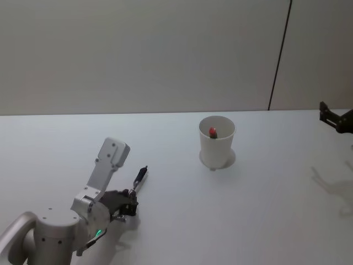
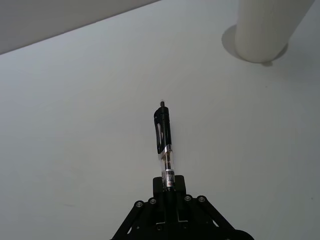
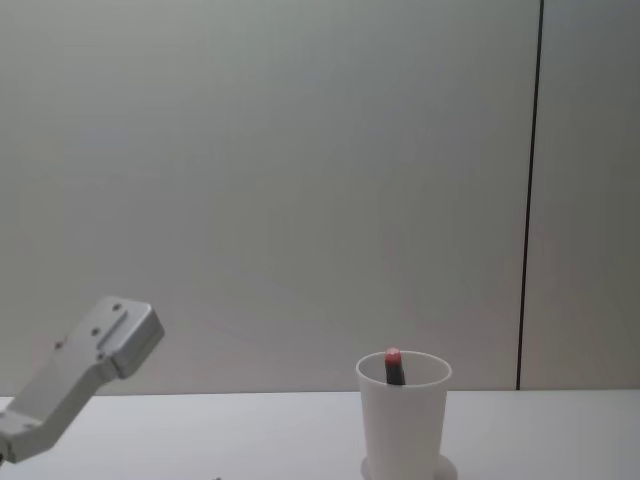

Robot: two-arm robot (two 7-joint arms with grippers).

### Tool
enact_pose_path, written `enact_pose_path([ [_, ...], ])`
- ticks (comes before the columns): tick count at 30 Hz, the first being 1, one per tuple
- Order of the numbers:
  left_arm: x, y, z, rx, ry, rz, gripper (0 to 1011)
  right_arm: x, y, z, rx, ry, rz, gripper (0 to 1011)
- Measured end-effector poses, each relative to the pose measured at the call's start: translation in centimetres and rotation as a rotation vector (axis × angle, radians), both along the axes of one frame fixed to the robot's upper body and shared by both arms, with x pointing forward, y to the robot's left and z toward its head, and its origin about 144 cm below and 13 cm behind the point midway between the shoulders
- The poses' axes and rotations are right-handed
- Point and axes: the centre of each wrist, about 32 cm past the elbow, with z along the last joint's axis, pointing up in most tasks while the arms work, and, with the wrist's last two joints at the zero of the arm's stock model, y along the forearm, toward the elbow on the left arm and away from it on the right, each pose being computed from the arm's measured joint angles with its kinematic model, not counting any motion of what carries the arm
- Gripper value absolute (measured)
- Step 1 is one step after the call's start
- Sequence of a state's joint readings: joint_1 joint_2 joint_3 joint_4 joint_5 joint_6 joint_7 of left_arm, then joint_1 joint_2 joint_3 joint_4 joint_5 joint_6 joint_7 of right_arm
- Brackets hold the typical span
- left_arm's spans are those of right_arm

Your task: Place the pen into the pen holder.

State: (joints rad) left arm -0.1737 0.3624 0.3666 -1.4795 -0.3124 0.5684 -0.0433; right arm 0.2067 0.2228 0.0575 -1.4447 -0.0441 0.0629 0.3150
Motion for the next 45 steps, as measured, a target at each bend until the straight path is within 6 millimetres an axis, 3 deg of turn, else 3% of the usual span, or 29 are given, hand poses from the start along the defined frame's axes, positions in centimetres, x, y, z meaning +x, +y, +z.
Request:
enact_pose_path([
  [21, -0.3, -0.1, 1.9, 0.052, -0.249, -0.016, 140, 0.0, 0.0, 0.0, 0.000, 0.000, 0.000, 1001],
  [45, 0.6, -0.5, 4.9, 0.090, -0.552, -0.256, 140, 0.0, 0.0, 0.0, 0.000, 0.000, 0.000, 1001],
])
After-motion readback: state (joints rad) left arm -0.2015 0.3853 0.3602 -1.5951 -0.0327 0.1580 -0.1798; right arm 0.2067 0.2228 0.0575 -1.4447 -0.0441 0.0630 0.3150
